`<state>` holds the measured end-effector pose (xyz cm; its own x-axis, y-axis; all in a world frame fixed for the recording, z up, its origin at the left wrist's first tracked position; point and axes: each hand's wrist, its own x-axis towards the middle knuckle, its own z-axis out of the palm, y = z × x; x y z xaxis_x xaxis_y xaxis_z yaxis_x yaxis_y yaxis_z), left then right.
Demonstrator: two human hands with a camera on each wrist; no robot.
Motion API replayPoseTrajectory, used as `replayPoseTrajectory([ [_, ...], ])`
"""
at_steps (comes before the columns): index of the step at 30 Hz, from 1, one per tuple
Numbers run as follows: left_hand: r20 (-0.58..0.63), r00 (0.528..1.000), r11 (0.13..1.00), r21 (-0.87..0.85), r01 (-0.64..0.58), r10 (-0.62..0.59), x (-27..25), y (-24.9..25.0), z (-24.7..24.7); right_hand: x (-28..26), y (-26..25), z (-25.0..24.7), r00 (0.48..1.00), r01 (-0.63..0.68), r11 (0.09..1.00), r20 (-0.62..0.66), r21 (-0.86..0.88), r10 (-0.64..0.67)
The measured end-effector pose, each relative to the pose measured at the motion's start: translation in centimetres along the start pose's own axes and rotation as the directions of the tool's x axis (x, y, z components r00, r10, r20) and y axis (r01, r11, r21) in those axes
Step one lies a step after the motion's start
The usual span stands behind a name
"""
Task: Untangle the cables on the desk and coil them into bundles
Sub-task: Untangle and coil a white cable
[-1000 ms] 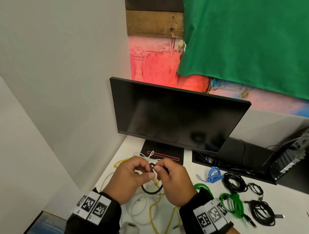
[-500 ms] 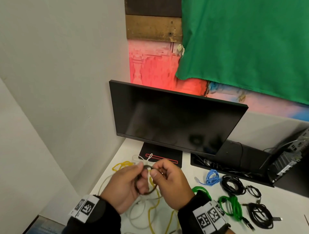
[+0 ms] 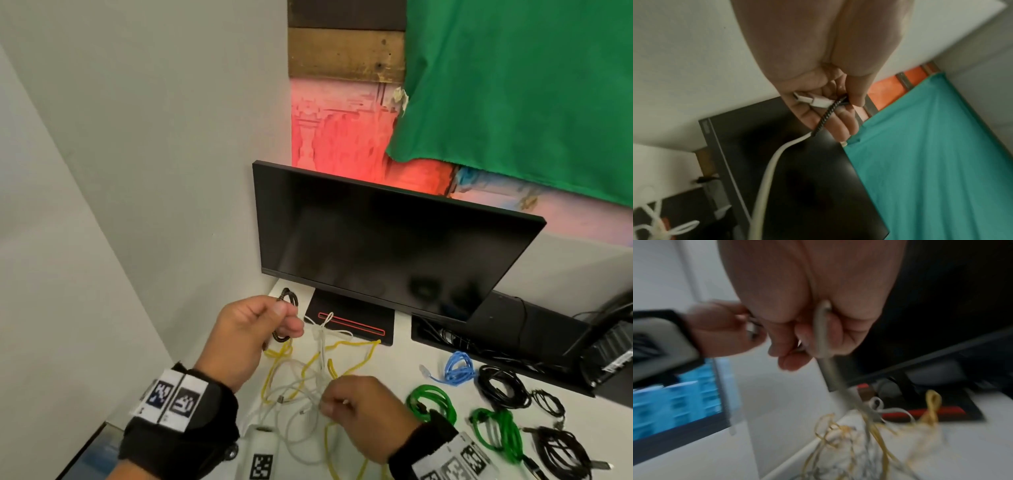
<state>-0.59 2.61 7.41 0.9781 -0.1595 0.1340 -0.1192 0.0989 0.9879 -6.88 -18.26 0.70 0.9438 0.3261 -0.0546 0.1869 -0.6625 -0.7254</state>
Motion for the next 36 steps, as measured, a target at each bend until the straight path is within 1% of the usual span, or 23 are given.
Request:
replayPoseTrajectory([
  [2, 0.011, 1.0, 0.993, 0.116, 0.004, -0.006, 0.0, -0.9, 0.4, -0.1, -1.9, -0.3, 0.978, 0.161, 0.984, 0.143, -0.077, -0.149],
  [4, 0.089, 0.995, 0.983, 0.182, 0.021, -0.038, -0.4, -1.6, 1.1, -0.1, -3.7, -1.1, 0.954, 0.263, 0.965, 0.148, -0.003, -0.26],
  [5, 0.142, 0.988, 0.981, 0.189, 0.036, -0.063, -0.8, -1.9, 1.5, -0.1, -4.4, -1.7, 0.956, 0.273, 0.961, 0.095, 0.055, -0.277],
  [7, 0.215, 0.968, 0.986, 0.135, 0.102, -0.129, -1.6, -2.3, 2.1, 0.2, -4.7, -2.9, 0.959, 0.268, 0.959, -0.116, 0.088, -0.257],
  [9, 0.22, 0.948, 0.971, -0.009, 0.237, -0.23, -2.4, -2.6, 2.4, 0.9, -3.9, -4.2, 0.91, 0.242, 0.97, -0.346, -0.005, -0.229],
  [10, 0.22, 0.939, 0.95, -0.107, 0.294, -0.265, -2.6, -2.7, 2.6, 1.2, -3.4, -4.6, 0.89, 0.206, 0.978, -0.409, -0.034, -0.202],
  [12, 0.23, 0.93, 0.9, -0.27, 0.343, -0.286, -2.7, -2.7, 2.7, 1.8, -2.0, -5.0, 0.891, 0.072, 0.997, -0.446, -0.035, -0.08],
  [14, 0.209, 0.94, 0.866, -0.375, 0.331, -0.269, -2.3, -2.3, 2.3, 1.8, -0.1, -4.9, 0.911, -0.071, 0.996, -0.404, 0.052, 0.086],
  [15, 0.179, 0.947, 0.846, -0.427, 0.32, -0.268, -1.8, -2.0, 1.9, 1.6, 1.0, -4.8, 0.923, -0.104, 0.982, -0.353, 0.156, 0.154],
  [16, 0.146, 0.95, 0.823, -0.474, 0.312, -0.276, -1.3, -1.7, 1.2, 1.3, 2.0, -4.6, 0.93, -0.119, 0.945, -0.298, 0.304, 0.213],
  [18, 0.082, 0.953, 0.794, -0.535, 0.288, -0.29, -0.5, -1.4, -0.3, 0.4, 3.9, -4.4, 0.922, -0.094, 0.774, -0.239, 0.627, 0.305],
  [19, 0.057, 0.954, 0.79, -0.548, 0.277, -0.295, -0.2, -1.4, -0.9, 0.0, 4.6, -4.5, 0.91, -0.058, 0.693, -0.247, 0.719, 0.332],
  [20, 0.041, 0.954, 0.789, -0.553, 0.269, -0.297, -0.1, -1.5, -1.4, -0.2, 5.2, -4.4, 0.892, -0.017, 0.663, -0.289, 0.748, 0.349],
  [21, 0.032, 0.955, 0.792, -0.551, 0.264, -0.295, 0.1, -1.6, -1.5, -0.3, 5.5, -4.3, 0.863, -0.01, 0.704, -0.349, 0.71, 0.364],
  [23, 0.021, 0.96, 0.808, -0.535, 0.247, -0.279, 0.2, -1.9, -1.4, -0.3, 5.6, -3.8, 0.808, -0.086, 0.879, -0.484, 0.468, 0.336],
  [24, 0.015, 0.964, 0.819, -0.524, 0.235, -0.266, 0.3, -2.1, -1.2, -0.2, 5.2, -3.3, 0.828, -0.136, 0.945, -0.489, 0.297, 0.273],
  [25, 0.007, 0.969, 0.833, -0.509, 0.217, -0.249, 0.4, -2.3, -0.8, -0.1, 4.4, -2.7, 0.886, -0.166, 0.977, -0.414, 0.137, 0.209],
  [27, -0.034, 0.982, 0.917, -0.366, 0.161, -0.186, 0.6, -2.6, 0.0, -0.2, 1.8, -1.3, 0.986, -0.125, 0.983, -0.126, -0.13, 0.109],
  [28, -0.056, 0.987, 0.967, -0.218, 0.133, -0.148, 0.6, -2.7, 0.5, -0.2, 0.4, -0.7, 0.999, -0.042, 0.977, -0.008, -0.21, 0.041],
  [30, -0.036, 0.996, 0.996, 0.018, 0.084, -0.083, 0.3, -3.1, 1.3, -0.1, -1.8, -0.3, 0.988, 0.15, 0.963, 0.062, -0.223, -0.14],
  [32, 0.049, 0.996, 0.994, 0.09, 0.064, -0.069, -0.4, -3.6, 1.9, 0.1, -3.5, -1.2, 0.969, 0.234, 0.967, -0.057, -0.099, -0.24],
  [34, 0.143, 0.986, 0.992, 0.106, 0.069, -0.083, -1.3, -3.9, 2.2, 0.4, -4.1, -2.2, 0.94, 0.232, 0.972, -0.247, -0.041, -0.235],
  [36, 0.185, 0.975, 0.993, 0.021, 0.119, -0.121, -2.1, -4.0, 2.6, 0.9, -3.8, -2.5, 0.898, 0.192, 0.979, -0.389, -0.073, -0.206],
])
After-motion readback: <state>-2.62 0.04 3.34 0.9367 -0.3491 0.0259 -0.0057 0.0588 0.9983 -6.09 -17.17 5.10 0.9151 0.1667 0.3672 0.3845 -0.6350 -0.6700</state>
